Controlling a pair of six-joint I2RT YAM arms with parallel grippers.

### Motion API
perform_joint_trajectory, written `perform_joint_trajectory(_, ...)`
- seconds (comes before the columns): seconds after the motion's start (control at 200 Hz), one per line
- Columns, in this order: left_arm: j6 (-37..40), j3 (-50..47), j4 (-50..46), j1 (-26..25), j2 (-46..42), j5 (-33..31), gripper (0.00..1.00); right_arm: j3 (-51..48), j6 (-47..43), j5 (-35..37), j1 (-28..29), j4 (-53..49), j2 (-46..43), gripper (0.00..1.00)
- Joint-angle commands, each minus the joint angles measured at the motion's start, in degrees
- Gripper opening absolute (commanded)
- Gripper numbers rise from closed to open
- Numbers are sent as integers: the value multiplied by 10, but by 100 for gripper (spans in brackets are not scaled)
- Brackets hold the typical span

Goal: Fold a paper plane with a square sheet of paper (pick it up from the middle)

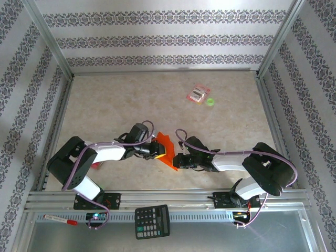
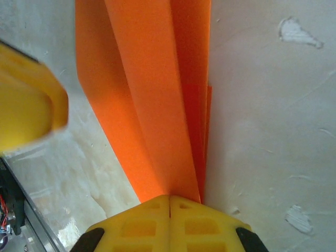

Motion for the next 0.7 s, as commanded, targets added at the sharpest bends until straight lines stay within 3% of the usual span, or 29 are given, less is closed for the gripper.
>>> perform_joint_trajectory(0.0,-51,4,81,-23,24,-9,11,-28,8,32,6,-56,12,0)
perform_joint_trajectory(0.315,-88,5,139,-44,80,-17,5,-29,5,34,5,-58,10,0)
perform_joint_trajectory(0.694,-62,20,94,-43,114,-35,6,-33,7,35,2,-86,9,0)
